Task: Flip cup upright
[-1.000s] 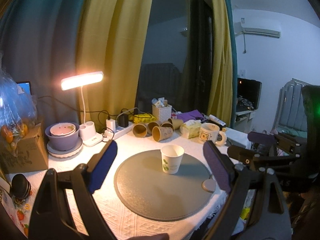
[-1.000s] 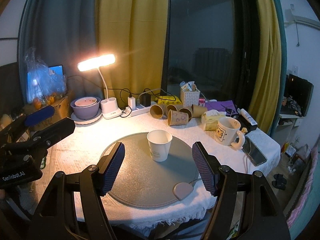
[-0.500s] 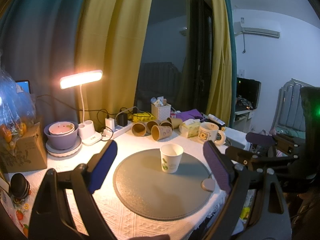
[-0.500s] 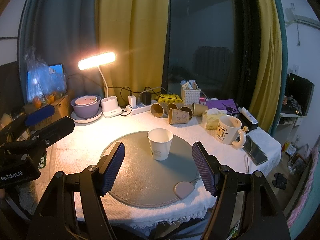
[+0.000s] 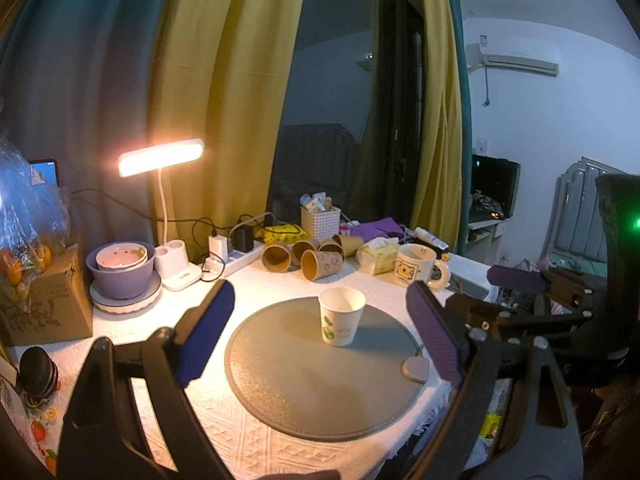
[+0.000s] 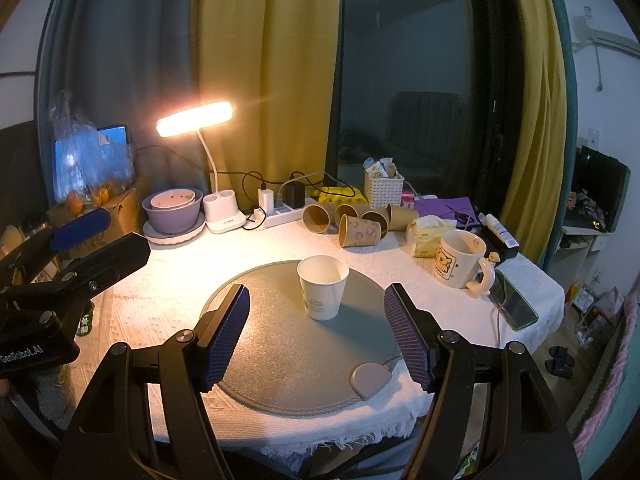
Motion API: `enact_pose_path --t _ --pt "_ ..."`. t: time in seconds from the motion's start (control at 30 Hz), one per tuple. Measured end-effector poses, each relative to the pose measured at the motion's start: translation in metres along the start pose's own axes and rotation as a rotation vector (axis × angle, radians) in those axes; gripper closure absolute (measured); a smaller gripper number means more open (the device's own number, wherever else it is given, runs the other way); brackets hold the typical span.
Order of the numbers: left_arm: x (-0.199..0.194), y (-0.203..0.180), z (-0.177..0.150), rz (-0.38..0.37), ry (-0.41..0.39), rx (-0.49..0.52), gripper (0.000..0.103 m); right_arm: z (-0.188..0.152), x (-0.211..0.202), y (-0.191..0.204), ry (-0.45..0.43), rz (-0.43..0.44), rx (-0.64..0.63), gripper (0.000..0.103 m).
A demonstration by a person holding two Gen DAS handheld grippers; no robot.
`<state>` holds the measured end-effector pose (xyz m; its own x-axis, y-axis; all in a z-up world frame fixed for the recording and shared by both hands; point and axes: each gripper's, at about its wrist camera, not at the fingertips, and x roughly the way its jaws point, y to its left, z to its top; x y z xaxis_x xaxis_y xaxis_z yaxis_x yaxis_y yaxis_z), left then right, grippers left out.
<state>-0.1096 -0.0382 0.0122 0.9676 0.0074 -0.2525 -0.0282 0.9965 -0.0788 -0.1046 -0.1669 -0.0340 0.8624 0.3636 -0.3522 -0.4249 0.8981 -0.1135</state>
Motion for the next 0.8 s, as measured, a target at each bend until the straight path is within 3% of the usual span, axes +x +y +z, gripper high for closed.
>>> enact_pose_path --t 0.8 --pt "0.0022 0.0022 0.0007 0.0 0.004 -0.002 0.014 -0.0009 0.0022 0.0023 0.005 0.0 -0.001 0.03"
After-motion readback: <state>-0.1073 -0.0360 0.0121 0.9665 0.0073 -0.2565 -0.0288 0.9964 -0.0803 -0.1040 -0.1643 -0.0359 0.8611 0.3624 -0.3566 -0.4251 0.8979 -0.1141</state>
